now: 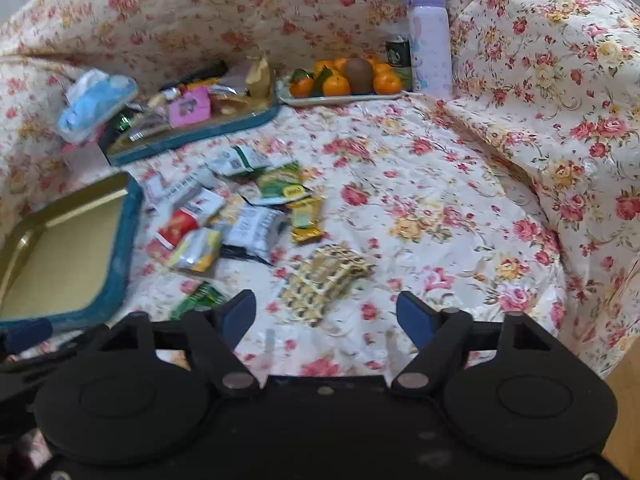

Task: Organize snacks
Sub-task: 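Lower the left gripper onto the green candy while the right gripper approaches the brown patterned packet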

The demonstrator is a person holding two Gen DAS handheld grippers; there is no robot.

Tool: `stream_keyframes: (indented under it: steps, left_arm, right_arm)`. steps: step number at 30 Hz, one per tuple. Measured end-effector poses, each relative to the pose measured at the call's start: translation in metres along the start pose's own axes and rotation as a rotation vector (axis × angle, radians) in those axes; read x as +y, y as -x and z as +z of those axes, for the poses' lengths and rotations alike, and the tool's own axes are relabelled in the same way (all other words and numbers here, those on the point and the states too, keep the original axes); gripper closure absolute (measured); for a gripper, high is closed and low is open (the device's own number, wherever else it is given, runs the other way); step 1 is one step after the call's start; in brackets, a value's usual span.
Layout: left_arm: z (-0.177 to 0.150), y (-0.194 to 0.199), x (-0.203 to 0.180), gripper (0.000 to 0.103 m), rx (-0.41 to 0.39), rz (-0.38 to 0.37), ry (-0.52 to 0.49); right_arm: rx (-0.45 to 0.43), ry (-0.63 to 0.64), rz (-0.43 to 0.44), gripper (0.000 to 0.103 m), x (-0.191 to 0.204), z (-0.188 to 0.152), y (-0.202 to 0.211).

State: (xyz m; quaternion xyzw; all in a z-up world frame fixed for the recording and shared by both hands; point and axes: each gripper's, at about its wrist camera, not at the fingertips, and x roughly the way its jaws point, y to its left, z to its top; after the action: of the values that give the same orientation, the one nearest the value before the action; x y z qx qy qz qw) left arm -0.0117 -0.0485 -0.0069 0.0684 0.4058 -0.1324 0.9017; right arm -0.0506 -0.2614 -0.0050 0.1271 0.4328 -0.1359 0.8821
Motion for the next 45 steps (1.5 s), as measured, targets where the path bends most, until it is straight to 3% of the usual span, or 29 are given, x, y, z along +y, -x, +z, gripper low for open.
stream_keyframes:
  steps: [3,7,9,10,11,15,19,27,40,45]
  left_arm:
    - [0.001,0.000,-0.005,0.030,-0.006,-0.017,-0.017]
    - [0.005,-0.006,-0.014,0.030,0.015,-0.038,-0.062]
    - [0.007,-0.007,-0.018,0.033,0.007,-0.041,-0.081]
    - [0.007,-0.007,-0.020,0.041,0.004,-0.047,-0.085]
    - [0.008,-0.008,-0.021,0.043,0.005,-0.063,-0.090]
    - [0.012,-0.015,-0.025,0.043,0.021,-0.104,-0.104]
    - [0.013,-0.016,-0.032,0.043,0.008,-0.134,-0.148]
    - [0.013,-0.029,-0.047,0.043,0.030,-0.160,-0.237]
    - [0.010,-0.043,-0.055,0.043,0.049,-0.179,-0.261]
    - [0.012,-0.053,-0.061,0.049,0.075,-0.196,-0.297]
  right_arm:
    - [0.021,-0.008,0.000,0.045,-0.004,-0.002,-0.009]
    - [0.011,-0.021,0.015,0.047,-0.006,-0.004,-0.019]
    - [0.010,-0.030,0.028,0.055,-0.007,-0.002,-0.023]
    - [0.012,-0.032,0.037,0.056,-0.006,0.000,-0.027]
    - [0.015,-0.038,0.044,0.056,-0.006,0.001,-0.030]
    - [0.046,-0.037,0.074,0.056,-0.003,0.009,-0.042]
    - [0.017,-0.033,0.056,0.056,0.000,0.012,-0.046]
    - [0.088,-0.073,0.069,0.057,-0.002,0.014,-0.067]
    - [0.058,-0.047,0.095,0.059,-0.006,0.014,-0.072]
    - [0.050,-0.056,0.101,0.059,-0.009,0.011,-0.064]
